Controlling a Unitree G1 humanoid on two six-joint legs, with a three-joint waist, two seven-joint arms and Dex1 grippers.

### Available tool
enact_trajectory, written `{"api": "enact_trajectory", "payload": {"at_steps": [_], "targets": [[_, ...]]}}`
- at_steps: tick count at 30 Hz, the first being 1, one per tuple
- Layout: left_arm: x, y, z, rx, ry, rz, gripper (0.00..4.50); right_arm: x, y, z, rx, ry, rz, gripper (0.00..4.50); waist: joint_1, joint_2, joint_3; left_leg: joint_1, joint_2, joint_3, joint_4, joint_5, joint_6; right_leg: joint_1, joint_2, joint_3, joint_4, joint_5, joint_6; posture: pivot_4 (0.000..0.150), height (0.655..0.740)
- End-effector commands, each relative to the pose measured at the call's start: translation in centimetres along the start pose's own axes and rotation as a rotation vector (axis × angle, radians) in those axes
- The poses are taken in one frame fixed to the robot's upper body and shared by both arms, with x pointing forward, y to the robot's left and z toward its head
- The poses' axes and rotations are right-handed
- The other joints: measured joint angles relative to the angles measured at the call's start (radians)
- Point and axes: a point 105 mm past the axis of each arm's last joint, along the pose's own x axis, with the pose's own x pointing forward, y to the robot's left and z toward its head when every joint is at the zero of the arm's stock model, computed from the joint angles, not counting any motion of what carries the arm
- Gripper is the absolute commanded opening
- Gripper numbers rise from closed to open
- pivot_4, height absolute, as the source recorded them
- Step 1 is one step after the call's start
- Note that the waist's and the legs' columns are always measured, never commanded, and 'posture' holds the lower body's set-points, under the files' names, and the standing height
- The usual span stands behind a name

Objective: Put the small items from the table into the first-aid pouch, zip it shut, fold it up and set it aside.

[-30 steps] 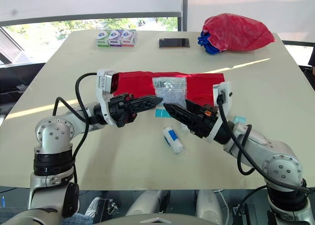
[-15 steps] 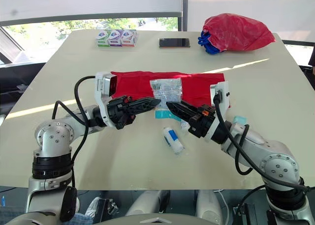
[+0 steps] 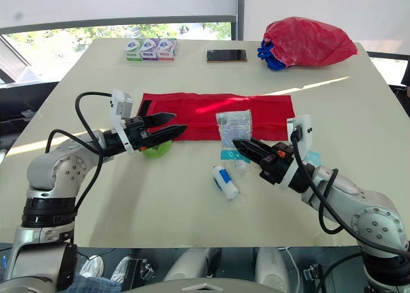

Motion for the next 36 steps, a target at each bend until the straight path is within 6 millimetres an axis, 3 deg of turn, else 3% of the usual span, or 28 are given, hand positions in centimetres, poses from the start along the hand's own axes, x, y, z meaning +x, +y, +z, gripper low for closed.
{"api": "enact_trajectory", "payload": {"at_steps": [1, 8, 13, 18, 22, 30, 36], "targets": [[-1.1, 3.3, 0.6, 0.236, 0.044, 0.168, 4.41, -0.7, 0.5, 1.0, -0.022, -0.046, 0.012, 0.07, 0.000, 0.000, 0.000, 0.000, 0.000, 0.000, 0.000, 0.000, 0.000, 0.000, 0.000, 0.000, 0.000, 0.000, 0.000, 0.150, 0.7400], [-1.5, 7.7, -0.8, 0.525, 0.196, 0.371, 4.41, -0.9, 0.4, 0.6, -0.017, -0.039, 0.000, 0.07, 0.002, -0.001, 0.000, -0.002, 0.000, 0.000, 0.000, 0.000, 0.000, -0.001, -0.001, 0.000, 0.000, 0.000, 0.000, 0.150, 0.7400], [-0.6, 9.0, -0.5, 0.675, 0.233, 0.408, 4.41, -0.8, 0.4, 0.6, -0.014, -0.050, -0.002, 0.07, 0.002, -0.003, 0.000, -0.003, 0.000, -0.001, 0.000, 0.000, 0.000, -0.001, -0.001, -0.002, 0.000, 0.000, 0.001, 0.150, 0.7400], [0.5, 8.5, -1.7, 0.774, 0.294, 0.309, 4.41, -0.7, 0.4, 0.5, -0.016, -0.050, -0.008, 0.07, -0.002, -0.003, -0.001, -0.003, 0.000, -0.001, 0.000, 0.000, 0.000, -0.002, -0.001, -0.002, 0.000, 0.001, 0.001, 0.150, 0.7400], [0.6, 8.6, -2.3, 0.739, 0.301, 0.283, 4.41, -0.8, 0.3, 0.5, -0.020, -0.053, -0.020, 0.07, -0.004, -0.003, -0.001, -0.003, 0.000, -0.001, 0.000, 0.000, 0.000, -0.003, -0.001, -0.002, 0.001, 0.001, 0.001, 0.150, 0.7400], [-0.7, 7.8, -3.3, 0.712, 0.270, 0.300, 4.41, -1.1, 0.3, 0.3, -0.024, -0.058, -0.041, 0.07, -0.007, -0.004, -0.001, -0.003, 0.000, 0.000, 0.000, 0.000, 0.000, -0.003, -0.001, -0.002, 0.001, 0.001, 0.002, 0.150, 0.7400], [0.2, 7.4, -4.4, 0.777, 0.281, 0.333, 4.41, -0.9, 0.5, 0.4, -0.018, -0.060, -0.034, 0.07, 0.001, -0.004, -0.001, -0.003, 0.000, -0.001, 0.001, 0.000, 0.000, -0.003, -0.001, -0.002, 0.002, 0.002, 0.001, 0.150, 0.7400]]}}
